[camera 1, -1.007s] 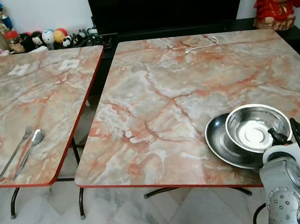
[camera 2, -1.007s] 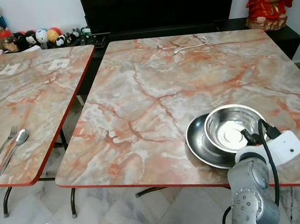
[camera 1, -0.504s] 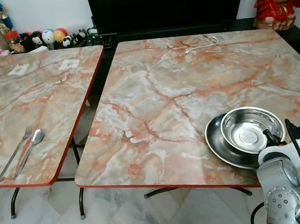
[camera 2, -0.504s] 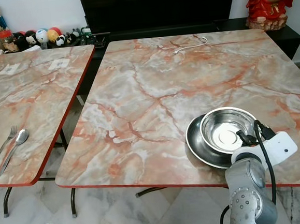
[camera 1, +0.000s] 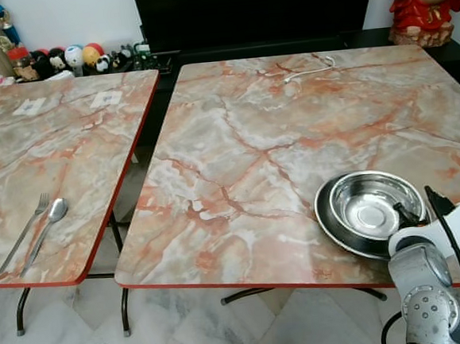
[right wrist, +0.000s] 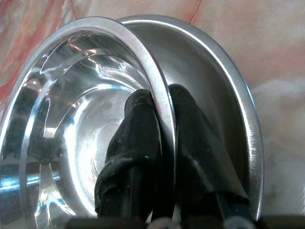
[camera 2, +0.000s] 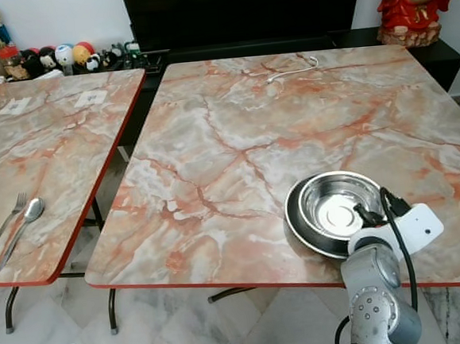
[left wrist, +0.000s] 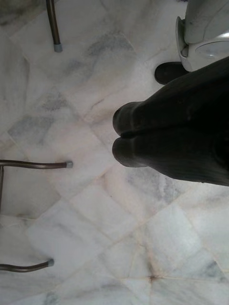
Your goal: Setting the table
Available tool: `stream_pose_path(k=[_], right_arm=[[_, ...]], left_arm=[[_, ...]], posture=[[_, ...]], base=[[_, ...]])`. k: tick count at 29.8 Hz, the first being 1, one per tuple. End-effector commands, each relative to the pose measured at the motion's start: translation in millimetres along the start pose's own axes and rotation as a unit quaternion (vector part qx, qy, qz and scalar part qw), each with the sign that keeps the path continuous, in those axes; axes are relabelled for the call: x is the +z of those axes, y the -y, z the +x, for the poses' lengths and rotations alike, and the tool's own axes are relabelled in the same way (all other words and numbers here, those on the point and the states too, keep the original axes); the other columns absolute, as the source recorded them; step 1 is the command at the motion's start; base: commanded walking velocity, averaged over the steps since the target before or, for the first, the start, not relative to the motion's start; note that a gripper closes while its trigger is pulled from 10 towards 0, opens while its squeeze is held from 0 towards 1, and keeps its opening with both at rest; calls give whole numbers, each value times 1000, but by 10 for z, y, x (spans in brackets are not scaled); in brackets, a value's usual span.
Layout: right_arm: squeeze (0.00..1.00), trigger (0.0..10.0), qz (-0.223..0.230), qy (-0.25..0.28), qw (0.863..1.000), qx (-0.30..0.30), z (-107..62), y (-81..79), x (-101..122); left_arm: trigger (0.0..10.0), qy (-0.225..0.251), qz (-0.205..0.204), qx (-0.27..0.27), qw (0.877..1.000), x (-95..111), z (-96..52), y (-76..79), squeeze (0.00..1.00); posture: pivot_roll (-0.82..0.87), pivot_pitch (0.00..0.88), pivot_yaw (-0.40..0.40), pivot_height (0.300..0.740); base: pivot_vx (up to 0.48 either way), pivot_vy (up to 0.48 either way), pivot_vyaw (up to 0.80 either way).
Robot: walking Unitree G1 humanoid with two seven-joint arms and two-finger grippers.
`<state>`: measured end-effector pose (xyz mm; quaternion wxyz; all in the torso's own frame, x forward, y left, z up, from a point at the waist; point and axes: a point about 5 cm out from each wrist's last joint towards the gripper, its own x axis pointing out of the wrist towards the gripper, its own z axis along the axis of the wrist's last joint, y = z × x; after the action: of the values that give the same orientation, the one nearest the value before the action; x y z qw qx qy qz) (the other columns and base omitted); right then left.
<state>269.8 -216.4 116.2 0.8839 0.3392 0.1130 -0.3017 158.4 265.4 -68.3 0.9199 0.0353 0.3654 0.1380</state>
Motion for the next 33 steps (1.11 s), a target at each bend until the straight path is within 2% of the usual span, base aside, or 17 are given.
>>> stream_pose_path(k=[1, 9, 17, 18, 19, 20, 25, 33], right_arm=[[612, 10000, 0, -10, 1000, 9, -4, -53, -35], [596, 10000, -3, -1, 1000, -2, 19, -22, 7], [518, 10000, -6, 5, 1000, -8, 28, -5, 26], [451, 10000, -11, 9, 1000, -6, 26, -12, 33], [322, 10000, -18, 13, 1000, -3, 23, -21, 43], [8, 10000, -23, 21, 999, -2, 18, -33, 60], [0, 10000, -46, 52, 998, -1, 4, -52, 141], [0, 10000, -57, 95, 994, 11, -44, -97, 229]], left_arm=[[10000, -14, 10, 1, 1000, -55, -17, -44, 0], [10000, -14, 9, 1, 1000, -52, -16, -42, 0], [10000, -14, 9, 2, 1000, -50, -15, -45, 0], [10000, -14, 9, 2, 1000, -49, -15, -46, 0], [10000, -13, 9, 2, 1000, -48, -15, -47, 0], [10000, -13, 9, 3, 1000, -48, -14, -48, 0], [10000, -12, 9, 2, 1000, -39, -11, -45, 0], [10000, -10, 7, 1, 1000, -33, -9, -29, 0]], posture=[[-36, 43, 45, 740], [-37, 41, 45, 740], [-35, 42, 44, 740], [-36, 42, 45, 740], [-36, 42, 45, 740], [-36, 42, 45, 740], [-37, 40, 45, 740], [-38, 40, 44, 740]], base=[[0, 0, 0], [0, 0, 0], [0, 0, 0], [0, 0, 0], [0, 0, 0], [0, 0, 0], [0, 0, 0], [0, 0, 0]])
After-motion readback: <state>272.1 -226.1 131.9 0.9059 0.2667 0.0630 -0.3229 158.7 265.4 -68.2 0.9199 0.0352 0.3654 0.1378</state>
